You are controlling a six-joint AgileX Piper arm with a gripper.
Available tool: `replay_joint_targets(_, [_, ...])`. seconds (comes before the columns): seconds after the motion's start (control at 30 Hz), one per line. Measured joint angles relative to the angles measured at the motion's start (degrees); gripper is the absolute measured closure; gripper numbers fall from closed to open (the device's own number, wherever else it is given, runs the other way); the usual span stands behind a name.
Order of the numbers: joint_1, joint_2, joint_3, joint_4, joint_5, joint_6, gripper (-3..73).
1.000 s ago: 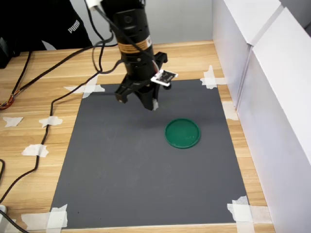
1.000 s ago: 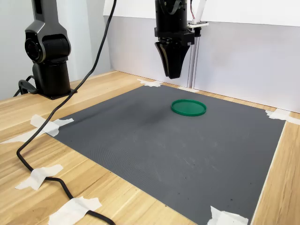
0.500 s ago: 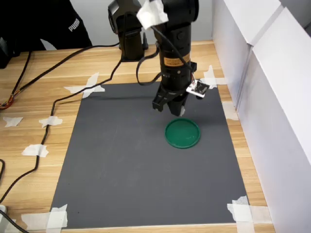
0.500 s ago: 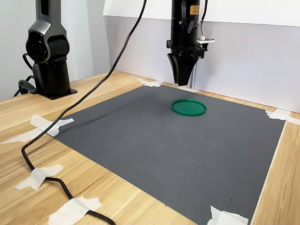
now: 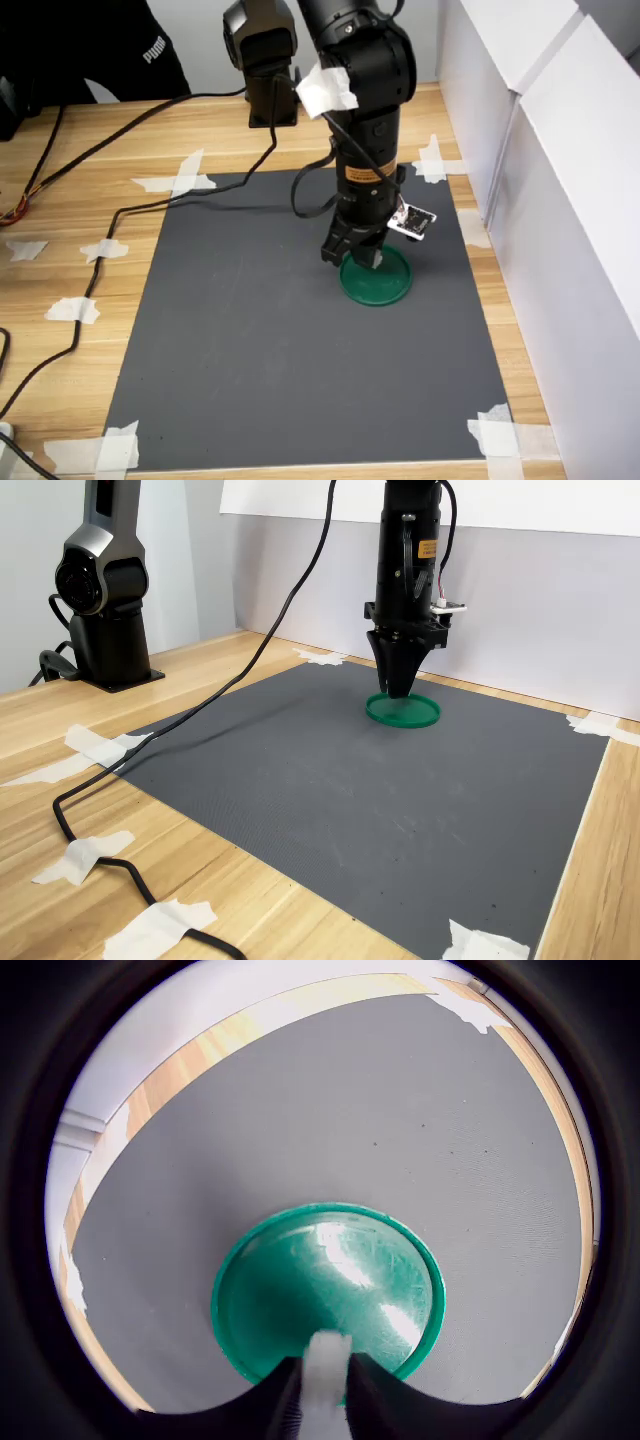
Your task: Grasp a white terminal and put it on the green lid.
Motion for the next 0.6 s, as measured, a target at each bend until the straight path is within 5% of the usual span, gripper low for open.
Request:
replay_joint_targets(0.3, [0.0,0.11,0.0,0.0,0.68,-0.66,13.4])
replay_joint_targets(0.6, [0.0,-9.41,0.05,1.52,-0.67,2.37,13.1])
